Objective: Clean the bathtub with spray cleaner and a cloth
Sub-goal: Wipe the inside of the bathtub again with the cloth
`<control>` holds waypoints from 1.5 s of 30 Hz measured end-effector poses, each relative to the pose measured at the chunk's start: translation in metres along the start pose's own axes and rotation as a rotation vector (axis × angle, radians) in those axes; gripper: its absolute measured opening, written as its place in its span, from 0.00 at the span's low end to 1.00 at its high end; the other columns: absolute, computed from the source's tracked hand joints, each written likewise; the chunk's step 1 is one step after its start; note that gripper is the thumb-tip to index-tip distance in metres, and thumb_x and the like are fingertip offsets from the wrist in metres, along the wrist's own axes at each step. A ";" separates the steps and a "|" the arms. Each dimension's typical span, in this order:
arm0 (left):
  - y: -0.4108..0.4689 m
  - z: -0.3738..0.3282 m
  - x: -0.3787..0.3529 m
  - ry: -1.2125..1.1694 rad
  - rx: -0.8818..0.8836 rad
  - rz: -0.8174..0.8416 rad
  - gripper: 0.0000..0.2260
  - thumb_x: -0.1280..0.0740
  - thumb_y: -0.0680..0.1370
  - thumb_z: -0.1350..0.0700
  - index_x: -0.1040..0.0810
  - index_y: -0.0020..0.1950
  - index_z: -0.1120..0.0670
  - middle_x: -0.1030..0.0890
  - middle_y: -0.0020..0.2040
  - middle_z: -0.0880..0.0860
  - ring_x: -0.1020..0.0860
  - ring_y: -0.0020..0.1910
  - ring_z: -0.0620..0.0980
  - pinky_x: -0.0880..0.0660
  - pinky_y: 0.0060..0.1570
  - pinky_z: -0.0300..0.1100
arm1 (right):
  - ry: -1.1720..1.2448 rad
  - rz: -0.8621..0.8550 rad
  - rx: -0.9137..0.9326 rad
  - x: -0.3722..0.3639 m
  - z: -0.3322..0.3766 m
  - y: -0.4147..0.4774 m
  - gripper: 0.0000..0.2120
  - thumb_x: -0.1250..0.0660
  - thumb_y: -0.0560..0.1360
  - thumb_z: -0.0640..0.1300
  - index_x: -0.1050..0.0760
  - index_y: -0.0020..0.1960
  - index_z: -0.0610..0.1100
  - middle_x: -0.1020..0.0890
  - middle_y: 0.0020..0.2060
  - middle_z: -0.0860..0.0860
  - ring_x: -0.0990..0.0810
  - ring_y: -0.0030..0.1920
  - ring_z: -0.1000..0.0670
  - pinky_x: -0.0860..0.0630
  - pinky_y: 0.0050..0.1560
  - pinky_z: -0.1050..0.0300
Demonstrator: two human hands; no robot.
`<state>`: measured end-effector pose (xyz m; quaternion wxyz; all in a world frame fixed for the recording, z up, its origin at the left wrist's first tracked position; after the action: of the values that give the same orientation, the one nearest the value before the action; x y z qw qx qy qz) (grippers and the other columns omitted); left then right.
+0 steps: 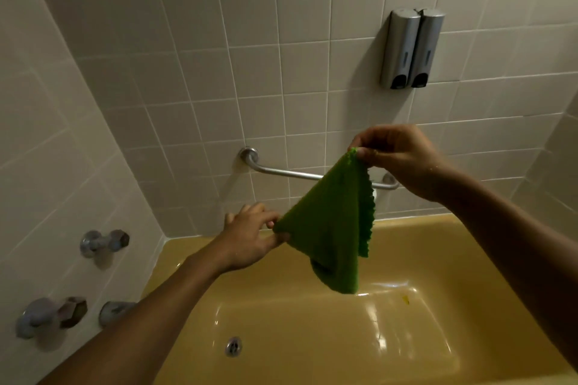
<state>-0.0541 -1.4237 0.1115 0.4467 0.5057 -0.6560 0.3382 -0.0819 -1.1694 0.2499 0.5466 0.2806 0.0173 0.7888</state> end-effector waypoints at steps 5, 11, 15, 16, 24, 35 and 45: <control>0.005 -0.010 0.064 0.044 -0.053 -0.277 0.25 0.50 0.74 0.23 0.28 0.48 0.40 0.27 0.49 0.39 0.28 0.51 0.43 0.39 0.56 0.50 | -0.192 -0.136 -0.053 0.035 0.003 0.002 0.05 0.31 0.78 0.38 0.18 0.49 0.45 0.15 0.42 0.50 0.16 0.42 0.58 0.20 0.43 0.67; 0.003 -0.031 0.118 -0.243 -0.121 -0.452 0.06 0.27 0.78 0.53 0.23 0.48 0.50 0.18 0.45 0.48 0.20 0.43 0.43 0.23 0.43 0.44 | -0.172 -0.253 -0.174 0.052 -0.015 -0.004 0.04 0.31 0.79 0.40 0.19 0.50 0.47 0.16 0.44 0.49 0.16 0.47 0.51 0.18 0.49 0.57; 0.000 -0.048 0.132 -0.289 -0.166 -0.511 0.07 0.27 0.79 0.58 0.24 0.49 0.51 0.18 0.44 0.49 0.17 0.44 0.44 0.20 0.42 0.41 | -0.060 -0.294 -0.224 0.048 -0.029 -0.012 0.04 0.34 0.80 0.38 0.20 0.52 0.42 0.16 0.46 0.45 0.15 0.49 0.49 0.17 0.50 0.56; -0.001 -0.052 0.132 -0.267 -0.182 -0.493 0.09 0.26 0.78 0.60 0.25 0.51 0.50 0.18 0.45 0.49 0.17 0.44 0.45 0.18 0.42 0.42 | -0.061 -0.276 -0.234 0.044 -0.032 -0.015 0.04 0.34 0.81 0.38 0.20 0.52 0.42 0.15 0.46 0.45 0.15 0.48 0.49 0.17 0.48 0.58; -0.005 -0.046 0.126 -0.453 -0.065 -0.485 0.12 0.26 0.78 0.59 0.17 0.61 0.52 0.14 0.50 0.49 0.15 0.51 0.45 0.18 0.58 0.49 | 0.366 -0.282 -0.353 0.024 -0.062 -0.031 0.05 0.38 0.82 0.36 0.23 0.51 0.37 0.19 0.46 0.41 0.17 0.49 0.42 0.18 0.49 0.50; -0.013 -0.045 0.101 -0.837 0.055 -0.578 0.09 0.31 0.81 0.60 0.17 0.62 0.57 0.14 0.53 0.55 0.16 0.55 0.52 0.18 0.58 0.51 | 0.364 -0.325 -0.378 0.006 -0.075 -0.040 0.06 0.41 0.84 0.35 0.26 0.51 0.40 0.22 0.48 0.42 0.21 0.49 0.43 0.22 0.48 0.50; -0.004 -0.131 0.090 -0.538 -0.198 -0.385 0.08 0.30 0.81 0.61 0.14 0.56 0.51 0.16 0.49 0.42 0.18 0.51 0.36 0.22 0.53 0.32 | -0.390 0.244 -0.237 -0.039 -0.057 -0.044 0.29 0.30 0.71 0.65 0.32 0.70 0.65 0.30 0.58 0.50 0.25 0.61 0.47 0.20 0.60 0.46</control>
<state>-0.0264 -1.3405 0.2439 0.3602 0.6455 -0.6725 0.0368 -0.0611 -1.1690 0.1704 0.4693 0.3612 -0.2151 0.7765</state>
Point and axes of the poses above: each hand's wrist, its own y-axis towards the middle knuckle, its own x-axis out of the back of the hand, z = x × y, the point moved 7 cm from there along y, towards the middle knuckle
